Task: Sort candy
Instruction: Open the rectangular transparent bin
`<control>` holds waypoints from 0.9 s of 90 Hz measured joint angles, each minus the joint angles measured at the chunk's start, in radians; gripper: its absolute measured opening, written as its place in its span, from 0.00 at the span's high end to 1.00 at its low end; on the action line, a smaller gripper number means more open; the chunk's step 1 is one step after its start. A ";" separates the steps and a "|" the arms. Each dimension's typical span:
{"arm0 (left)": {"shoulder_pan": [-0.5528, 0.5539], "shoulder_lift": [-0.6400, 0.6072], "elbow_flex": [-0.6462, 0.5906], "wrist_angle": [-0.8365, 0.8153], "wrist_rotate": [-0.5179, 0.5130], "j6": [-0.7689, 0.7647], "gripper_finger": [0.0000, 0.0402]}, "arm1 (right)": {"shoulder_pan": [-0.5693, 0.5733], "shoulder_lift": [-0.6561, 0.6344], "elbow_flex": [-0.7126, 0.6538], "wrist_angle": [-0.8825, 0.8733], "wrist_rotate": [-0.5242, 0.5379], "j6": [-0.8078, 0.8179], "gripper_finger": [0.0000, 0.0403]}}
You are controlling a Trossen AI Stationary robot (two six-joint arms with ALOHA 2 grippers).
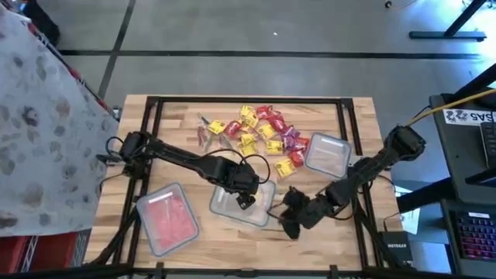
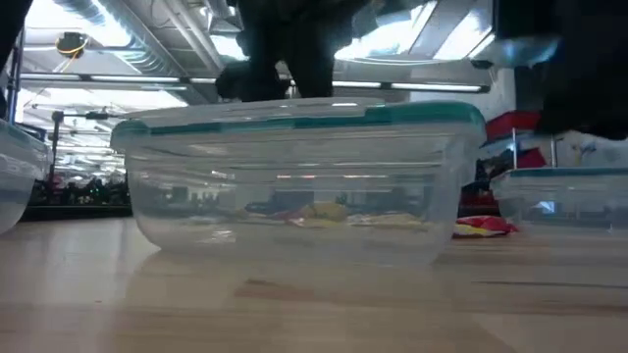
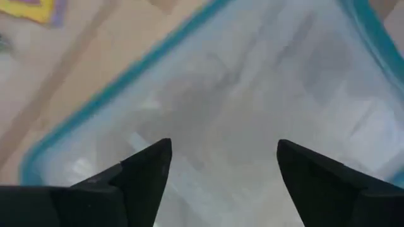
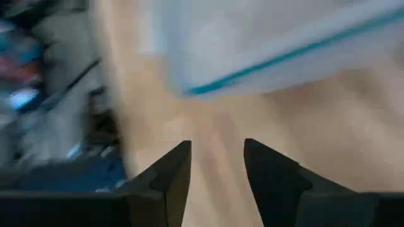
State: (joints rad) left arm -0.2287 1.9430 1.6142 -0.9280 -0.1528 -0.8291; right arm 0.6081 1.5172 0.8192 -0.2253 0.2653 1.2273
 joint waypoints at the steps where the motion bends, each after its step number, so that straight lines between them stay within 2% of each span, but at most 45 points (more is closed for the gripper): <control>1: 0.000 0.000 0.000 -0.002 0.000 0.000 0.32 | -0.005 -0.001 0.000 -0.020 0.002 0.007 0.67; 8: -0.002 0.005 0.000 -0.002 0.001 0.000 0.32 | -0.050 -0.006 0.000 -0.128 -0.013 0.014 0.67; 23: 0.003 0.010 -0.039 0.055 0.016 0.019 0.32 | -0.193 -0.006 0.000 -0.258 -0.033 -0.093 0.67; 32: 0.008 0.017 -0.059 0.067 0.015 0.027 0.32 | -0.275 -0.006 0.000 -0.241 -0.040 -0.189 0.67; 43: 0.008 0.033 -0.063 0.074 0.008 0.079 0.32 | -0.324 -0.006 -0.001 -0.173 -0.065 -0.294 0.67; 60: 0.021 0.044 -0.065 0.108 0.007 0.098 0.32 | -0.278 -0.006 -0.004 -0.108 -0.134 -0.345 0.67; 81: 0.054 0.046 -0.059 0.152 -0.011 0.158 0.32 | -0.125 -0.008 -0.012 -0.026 -0.066 -0.340 0.67</control>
State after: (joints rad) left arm -0.1752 1.9892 1.5550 -0.7757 -0.1634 -0.6710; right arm 0.4833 1.5097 0.8077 -0.2509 0.1990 0.8871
